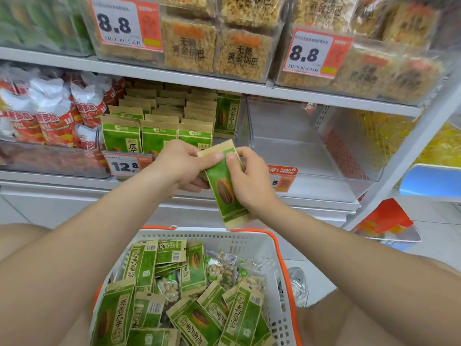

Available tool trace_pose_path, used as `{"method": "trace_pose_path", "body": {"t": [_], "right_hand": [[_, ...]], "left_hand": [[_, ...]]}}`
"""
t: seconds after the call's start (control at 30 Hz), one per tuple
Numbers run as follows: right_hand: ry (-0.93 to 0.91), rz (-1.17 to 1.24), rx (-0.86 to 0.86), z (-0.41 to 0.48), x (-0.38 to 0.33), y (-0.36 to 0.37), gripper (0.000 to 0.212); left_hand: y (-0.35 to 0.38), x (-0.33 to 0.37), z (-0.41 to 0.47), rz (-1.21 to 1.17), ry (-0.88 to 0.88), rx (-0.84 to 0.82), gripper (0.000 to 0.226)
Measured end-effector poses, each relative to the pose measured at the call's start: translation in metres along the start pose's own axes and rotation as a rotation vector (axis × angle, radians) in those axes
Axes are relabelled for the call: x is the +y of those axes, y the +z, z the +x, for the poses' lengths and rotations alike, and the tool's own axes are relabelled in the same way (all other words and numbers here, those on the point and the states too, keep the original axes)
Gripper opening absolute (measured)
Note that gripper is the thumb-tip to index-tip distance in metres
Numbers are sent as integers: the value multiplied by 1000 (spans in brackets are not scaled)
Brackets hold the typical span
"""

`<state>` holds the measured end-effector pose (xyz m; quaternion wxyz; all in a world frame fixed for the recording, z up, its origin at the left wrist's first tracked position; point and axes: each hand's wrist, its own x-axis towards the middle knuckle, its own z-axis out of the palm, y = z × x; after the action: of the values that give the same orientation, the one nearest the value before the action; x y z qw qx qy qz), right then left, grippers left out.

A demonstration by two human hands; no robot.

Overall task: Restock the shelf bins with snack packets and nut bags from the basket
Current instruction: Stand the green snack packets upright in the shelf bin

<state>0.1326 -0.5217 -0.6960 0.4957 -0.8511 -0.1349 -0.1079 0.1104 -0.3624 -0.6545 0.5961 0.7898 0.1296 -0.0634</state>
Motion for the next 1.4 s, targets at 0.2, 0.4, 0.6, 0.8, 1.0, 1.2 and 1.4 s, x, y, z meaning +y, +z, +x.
{"method": "trace_pose_path", "body": {"t": [0.2,0.4,0.6,0.8,1.0,1.2,1.4], "right_hand": [[151,160,196,12,-16,-1,13],[182,224,-103,17,-32,1,17],[466,434,-272,28,-41,-19,17],[645,606,-274,27,-47,-18,21],[391,281,-377,32,-50,-42,14],[-142,-108,141,41,-46,-54,7],[-441,-210,198,51,-45,-57,11]], "left_hand": [[21,5,-6,-282,83,32,36],[20,-2,1,-292,142,326,24],[27,4,-1,-266,185,361,42],[26,4,0,-245,239,381,38],[20,5,6,-258,296,373,34],[13,10,15,33,327,416,24],[1,-7,24,724,335,307,27]]}}
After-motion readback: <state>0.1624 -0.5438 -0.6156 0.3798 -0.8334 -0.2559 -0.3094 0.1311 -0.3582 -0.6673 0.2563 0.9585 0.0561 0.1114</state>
